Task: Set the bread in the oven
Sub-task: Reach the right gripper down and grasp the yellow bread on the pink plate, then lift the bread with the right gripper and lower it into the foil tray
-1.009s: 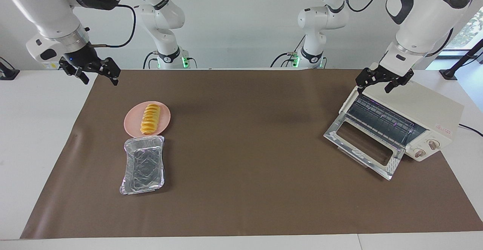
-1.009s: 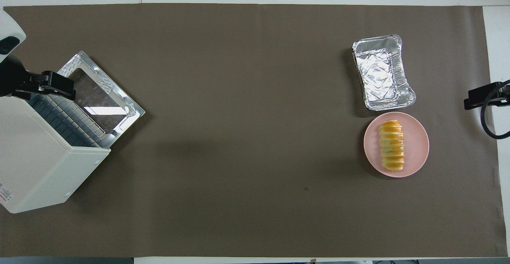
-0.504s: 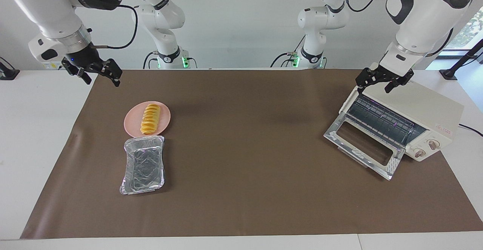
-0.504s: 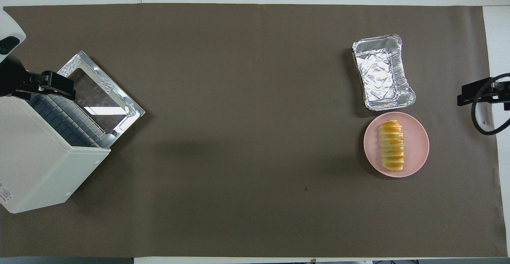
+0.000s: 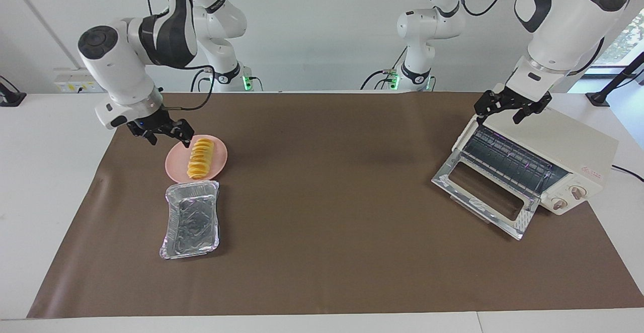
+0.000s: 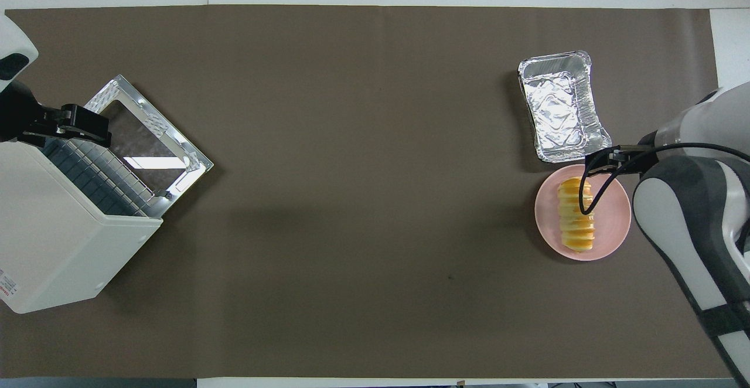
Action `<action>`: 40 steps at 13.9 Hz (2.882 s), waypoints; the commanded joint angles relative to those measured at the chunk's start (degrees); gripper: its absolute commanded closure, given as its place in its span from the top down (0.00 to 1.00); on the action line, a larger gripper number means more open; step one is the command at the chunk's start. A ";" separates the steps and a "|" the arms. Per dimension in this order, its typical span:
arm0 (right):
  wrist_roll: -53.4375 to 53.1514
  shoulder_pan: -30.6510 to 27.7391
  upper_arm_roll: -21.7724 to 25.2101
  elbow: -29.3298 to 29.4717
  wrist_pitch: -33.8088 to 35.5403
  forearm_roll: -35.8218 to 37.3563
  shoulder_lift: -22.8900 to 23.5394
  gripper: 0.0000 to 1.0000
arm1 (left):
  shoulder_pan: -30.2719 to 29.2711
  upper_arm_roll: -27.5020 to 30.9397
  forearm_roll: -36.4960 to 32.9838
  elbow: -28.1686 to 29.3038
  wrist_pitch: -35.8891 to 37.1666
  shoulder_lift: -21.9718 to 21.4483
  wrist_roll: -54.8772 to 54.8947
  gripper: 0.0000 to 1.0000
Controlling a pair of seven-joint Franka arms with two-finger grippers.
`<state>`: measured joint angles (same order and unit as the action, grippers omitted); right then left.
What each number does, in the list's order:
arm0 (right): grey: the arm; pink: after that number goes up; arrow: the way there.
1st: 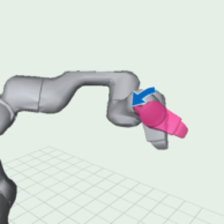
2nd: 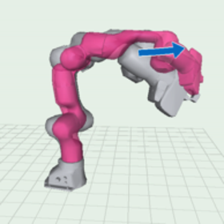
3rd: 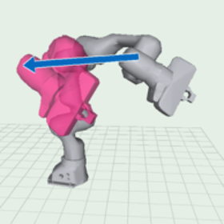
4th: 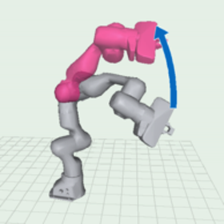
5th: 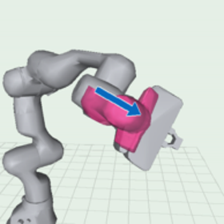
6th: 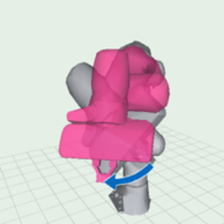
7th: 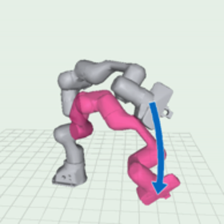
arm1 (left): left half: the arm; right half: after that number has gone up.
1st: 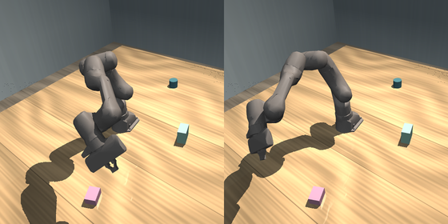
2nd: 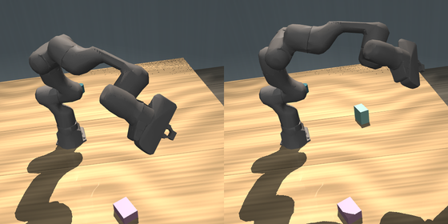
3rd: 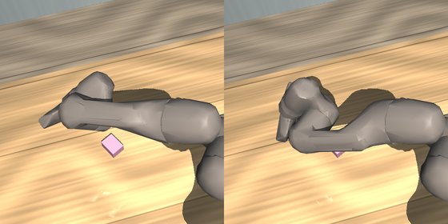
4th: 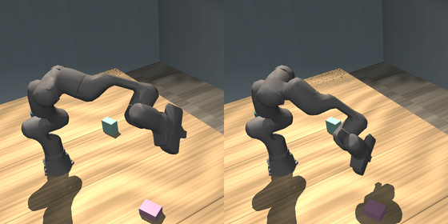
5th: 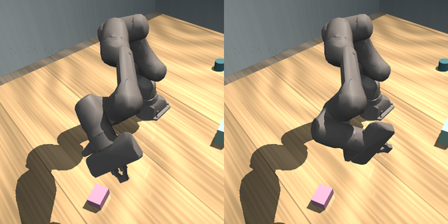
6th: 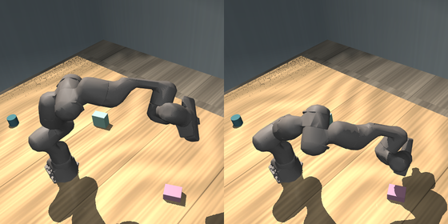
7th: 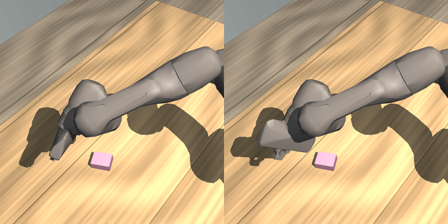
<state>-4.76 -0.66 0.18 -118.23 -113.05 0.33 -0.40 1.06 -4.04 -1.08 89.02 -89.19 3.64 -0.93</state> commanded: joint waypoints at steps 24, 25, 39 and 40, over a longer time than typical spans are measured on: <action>0.98 0.13 -0.01 -12.25 -7.69 -3.21 -4.17 0.00 | -0.62 -0.27 0.73 1.24 -0.55 -1.10 -0.48 1.00; 0.89 0.13 -0.01 -8.46 -3.28 -3.57 -3.91 0.00 | -0.62 -0.27 0.73 1.24 -0.55 -1.18 -0.48 1.00; 4.93 -1.54 0.35 12.94 -15.62 -3.49 14.54 0.00 | -0.62 -0.27 0.73 1.33 -0.55 -1.10 -0.48 1.00; 4.93 -1.54 0.35 13.98 -16.41 -3.40 15.77 0.00 | -0.62 -0.27 0.73 1.33 -0.55 -1.10 -0.48 1.00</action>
<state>-1.44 -1.88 0.77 -106.90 -128.55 -2.31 13.26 1.06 -4.04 -1.08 89.02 -89.19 3.64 -0.93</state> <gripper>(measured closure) 0.921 0.000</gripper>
